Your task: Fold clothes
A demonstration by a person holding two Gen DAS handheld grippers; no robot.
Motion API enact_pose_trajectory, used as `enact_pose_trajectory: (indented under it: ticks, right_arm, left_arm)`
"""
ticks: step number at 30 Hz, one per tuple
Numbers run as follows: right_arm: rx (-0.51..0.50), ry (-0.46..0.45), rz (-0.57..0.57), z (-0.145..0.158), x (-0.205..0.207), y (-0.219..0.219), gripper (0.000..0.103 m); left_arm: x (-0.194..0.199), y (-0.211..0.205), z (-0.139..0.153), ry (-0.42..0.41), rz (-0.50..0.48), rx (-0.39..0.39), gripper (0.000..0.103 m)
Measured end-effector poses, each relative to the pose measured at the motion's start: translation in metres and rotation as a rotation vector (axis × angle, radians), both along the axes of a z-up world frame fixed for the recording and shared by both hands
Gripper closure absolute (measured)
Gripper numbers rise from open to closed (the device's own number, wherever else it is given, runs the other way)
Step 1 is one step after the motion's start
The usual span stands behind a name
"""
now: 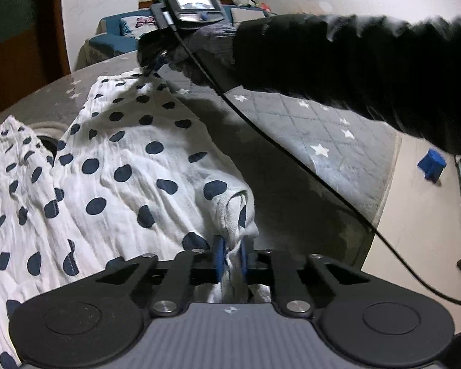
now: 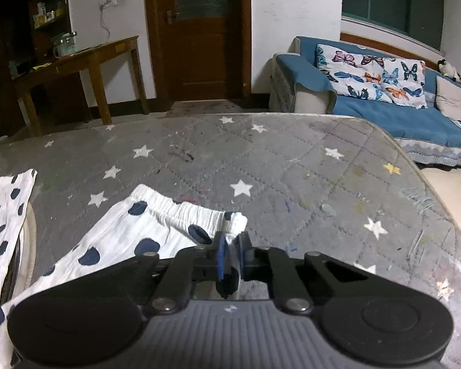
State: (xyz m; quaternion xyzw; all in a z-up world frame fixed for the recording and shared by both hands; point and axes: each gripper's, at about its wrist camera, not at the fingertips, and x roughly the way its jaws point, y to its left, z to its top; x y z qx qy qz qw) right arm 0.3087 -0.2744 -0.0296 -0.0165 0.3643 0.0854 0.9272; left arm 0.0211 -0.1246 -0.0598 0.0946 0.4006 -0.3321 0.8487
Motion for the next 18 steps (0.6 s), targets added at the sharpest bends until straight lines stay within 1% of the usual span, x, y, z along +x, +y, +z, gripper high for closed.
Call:
enact_pose_trajectory:
  ticks: [6,10,13,18]
  right_arm:
    - [-0.029,-0.031,0.011,0.027,-0.003,0.014,0.097]
    - [-0.043,-0.059,0.033,0.051,-0.004,0.037,0.097]
    - [-0.051,-0.082,0.057,0.067,-0.004,0.063,0.097]
    - [-0.061,-0.101,0.118,0.078,-0.003,0.131,0.098]
  left_arm:
    - [0.006,0.032,0.017,0.033,0.066,-0.118,0.094]
    - [0.005,0.065,0.03,0.05,0.14,-0.207,0.094]
    - [0.001,0.088,0.038,0.051,0.194,-0.259,0.094]
    - [-0.011,0.125,0.047,0.045,0.284,-0.328,0.094]
